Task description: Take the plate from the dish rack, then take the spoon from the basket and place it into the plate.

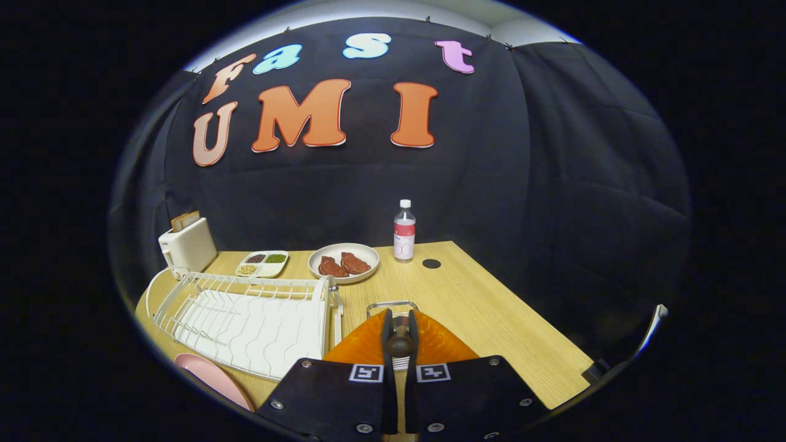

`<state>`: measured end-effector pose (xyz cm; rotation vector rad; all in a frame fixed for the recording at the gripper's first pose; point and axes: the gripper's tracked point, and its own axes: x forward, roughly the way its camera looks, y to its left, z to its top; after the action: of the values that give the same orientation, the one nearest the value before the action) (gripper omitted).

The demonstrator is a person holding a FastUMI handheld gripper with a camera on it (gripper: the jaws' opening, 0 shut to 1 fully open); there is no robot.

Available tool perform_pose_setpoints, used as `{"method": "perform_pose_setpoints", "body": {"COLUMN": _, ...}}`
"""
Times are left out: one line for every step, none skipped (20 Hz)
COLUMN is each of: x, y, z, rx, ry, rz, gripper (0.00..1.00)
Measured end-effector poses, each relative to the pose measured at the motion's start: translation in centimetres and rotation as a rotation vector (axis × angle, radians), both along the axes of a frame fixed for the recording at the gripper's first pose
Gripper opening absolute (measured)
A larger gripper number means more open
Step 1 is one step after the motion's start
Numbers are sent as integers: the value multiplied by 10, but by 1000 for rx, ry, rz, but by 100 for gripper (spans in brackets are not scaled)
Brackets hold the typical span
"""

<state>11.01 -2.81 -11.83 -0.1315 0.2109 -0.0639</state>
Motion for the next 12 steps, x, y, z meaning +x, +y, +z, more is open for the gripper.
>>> {"method": "perform_pose_setpoints", "body": {"x": -8, "y": 5, "z": 5, "rx": -4, "ry": -6, "rz": 5, "gripper": 5}}
{"method": "perform_pose_setpoints", "body": {"x": -17, "y": 10, "z": 10, "rx": -5, "ry": -15, "rz": 7, "gripper": 5}}
{"method": "perform_pose_setpoints", "body": {"x": -27, "y": 15, "z": 14, "rx": -4, "ry": -17, "rz": 8, "gripper": 5}}
{"method": "perform_pose_setpoints", "body": {"x": -28, "y": 25, "z": 16, "rx": 1, "ry": -21, "rz": 7, "gripper": 5}}
{"method": "perform_pose_setpoints", "body": {"x": -37, "y": 32, "z": 20, "rx": 6, "ry": -26, "rz": 11, "gripper": 5}}
{"method": "perform_pose_setpoints", "body": {"x": -46, "y": 40, "z": 22, "rx": 9, "ry": -29, "rz": 16, "gripper": 5}}
{"method": "perform_pose_setpoints", "body": {"x": -56, "y": 47, "z": 23, "rx": 9, "ry": -30, "rz": 25, "gripper": 5}}
{"method": "perform_pose_setpoints", "body": {"x": -64, "y": 55, "z": 23, "rx": 6, "ry": -30, "rz": 33, "gripper": 5}}
{"method": "perform_pose_setpoints", "body": {"x": -74, "y": 62, "z": 22, "rx": -1, "ry": -28, "rz": 39, "gripper": 5}}
{"method": "perform_pose_setpoints", "body": {"x": -82, "y": 69, "z": 21, "rx": -10, "ry": -24, "rz": 46, "gripper": 5}}
{"method": "perform_pose_setpoints", "body": {"x": -91, "y": 77, "z": 19, "rx": -11, "ry": -22, "rz": 52, "gripper": 5}}
{"method": "perform_pose_setpoints", "body": {"x": -99, "y": 86, "z": 17, "rx": -8, "ry": -16, "rz": 62, "gripper": 5}}
